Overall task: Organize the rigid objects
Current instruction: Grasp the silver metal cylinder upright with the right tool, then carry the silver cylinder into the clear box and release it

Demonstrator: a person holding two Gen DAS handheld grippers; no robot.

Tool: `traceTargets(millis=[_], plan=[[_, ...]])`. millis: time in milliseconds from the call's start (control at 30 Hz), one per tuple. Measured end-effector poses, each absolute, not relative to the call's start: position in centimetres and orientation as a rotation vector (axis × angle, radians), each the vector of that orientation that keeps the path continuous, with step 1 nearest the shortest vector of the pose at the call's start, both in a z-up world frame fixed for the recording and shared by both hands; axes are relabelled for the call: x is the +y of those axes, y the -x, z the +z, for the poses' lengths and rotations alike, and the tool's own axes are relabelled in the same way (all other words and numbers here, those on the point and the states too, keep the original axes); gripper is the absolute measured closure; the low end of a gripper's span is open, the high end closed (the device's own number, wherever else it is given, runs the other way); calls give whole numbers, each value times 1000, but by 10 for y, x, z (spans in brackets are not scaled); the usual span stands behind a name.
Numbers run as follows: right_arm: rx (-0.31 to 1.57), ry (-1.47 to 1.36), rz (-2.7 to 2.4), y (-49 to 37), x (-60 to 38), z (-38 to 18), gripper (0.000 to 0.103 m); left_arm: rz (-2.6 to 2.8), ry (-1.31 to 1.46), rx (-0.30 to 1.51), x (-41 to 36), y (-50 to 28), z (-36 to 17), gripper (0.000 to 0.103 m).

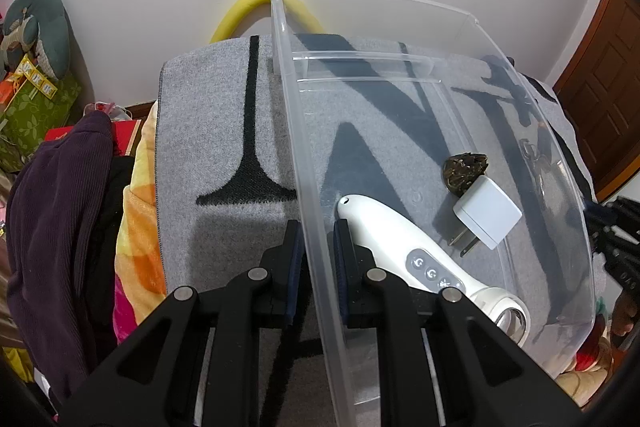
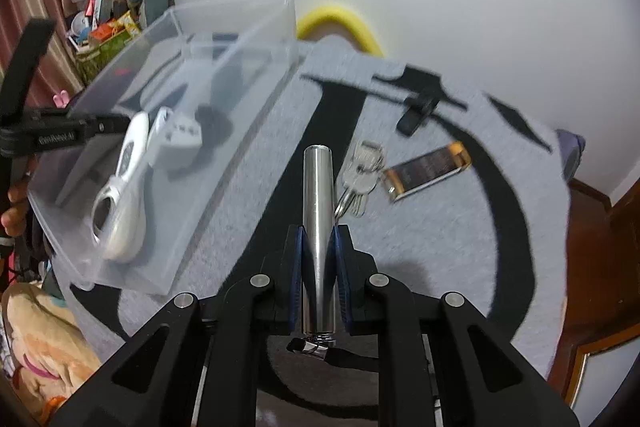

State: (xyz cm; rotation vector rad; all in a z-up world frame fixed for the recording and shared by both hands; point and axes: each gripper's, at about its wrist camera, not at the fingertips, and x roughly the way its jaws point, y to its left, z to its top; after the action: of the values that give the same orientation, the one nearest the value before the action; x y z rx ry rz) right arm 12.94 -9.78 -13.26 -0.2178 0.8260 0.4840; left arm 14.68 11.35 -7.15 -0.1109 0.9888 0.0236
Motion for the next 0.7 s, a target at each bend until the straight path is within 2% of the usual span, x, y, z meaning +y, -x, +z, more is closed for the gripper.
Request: traceTargets(millis=[700], plan=[[556, 201, 528, -127, -63, -29, 89, 24, 112, 989, 114, -147, -71, 89]])
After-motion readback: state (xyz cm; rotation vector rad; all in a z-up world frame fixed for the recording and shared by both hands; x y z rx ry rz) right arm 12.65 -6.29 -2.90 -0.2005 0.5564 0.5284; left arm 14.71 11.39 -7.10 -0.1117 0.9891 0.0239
